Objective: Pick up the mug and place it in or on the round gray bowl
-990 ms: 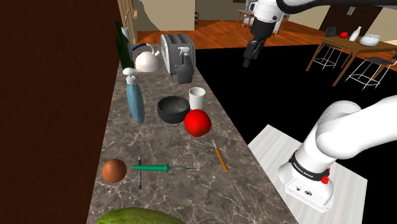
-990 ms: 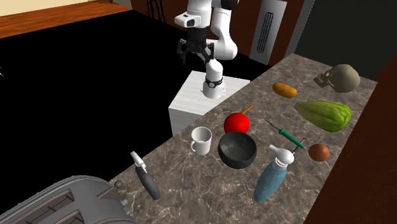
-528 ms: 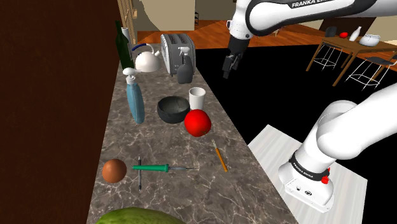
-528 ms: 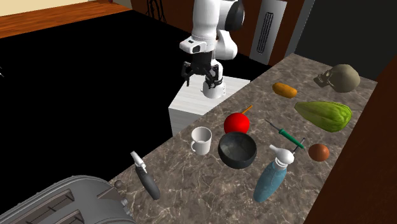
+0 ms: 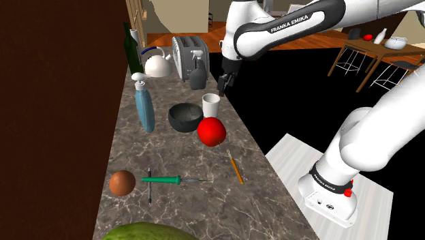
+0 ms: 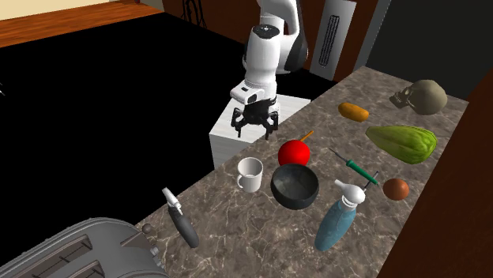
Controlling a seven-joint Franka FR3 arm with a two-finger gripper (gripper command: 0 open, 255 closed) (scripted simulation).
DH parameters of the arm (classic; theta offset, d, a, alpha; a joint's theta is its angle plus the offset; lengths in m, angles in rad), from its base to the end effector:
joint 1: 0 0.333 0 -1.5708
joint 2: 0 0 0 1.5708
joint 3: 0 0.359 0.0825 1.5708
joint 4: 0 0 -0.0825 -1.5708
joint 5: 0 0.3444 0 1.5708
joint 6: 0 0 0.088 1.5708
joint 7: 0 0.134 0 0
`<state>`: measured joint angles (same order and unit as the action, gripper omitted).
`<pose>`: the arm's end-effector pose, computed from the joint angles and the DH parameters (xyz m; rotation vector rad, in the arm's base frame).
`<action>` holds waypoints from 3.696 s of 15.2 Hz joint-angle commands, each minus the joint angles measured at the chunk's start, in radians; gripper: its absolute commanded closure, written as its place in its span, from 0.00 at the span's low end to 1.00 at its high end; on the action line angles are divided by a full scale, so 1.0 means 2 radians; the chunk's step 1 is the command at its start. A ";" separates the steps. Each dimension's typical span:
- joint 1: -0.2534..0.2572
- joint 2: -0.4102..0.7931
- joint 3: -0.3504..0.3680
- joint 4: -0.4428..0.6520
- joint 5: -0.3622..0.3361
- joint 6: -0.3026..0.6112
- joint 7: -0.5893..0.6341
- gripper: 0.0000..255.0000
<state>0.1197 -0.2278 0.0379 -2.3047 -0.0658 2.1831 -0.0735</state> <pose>0.4373 0.0664 0.4827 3.0501 0.4074 0.1671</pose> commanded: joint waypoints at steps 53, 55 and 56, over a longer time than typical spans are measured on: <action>0.019 0.101 0.016 0.126 -0.001 -0.027 0.011 1.00; 0.019 0.097 0.016 0.136 0.000 -0.040 0.010 1.00; 0.019 0.096 0.016 0.140 0.000 -0.047 0.010 1.00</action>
<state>0.1580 -0.0338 0.0702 -2.0342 -0.0667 2.1025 -0.0524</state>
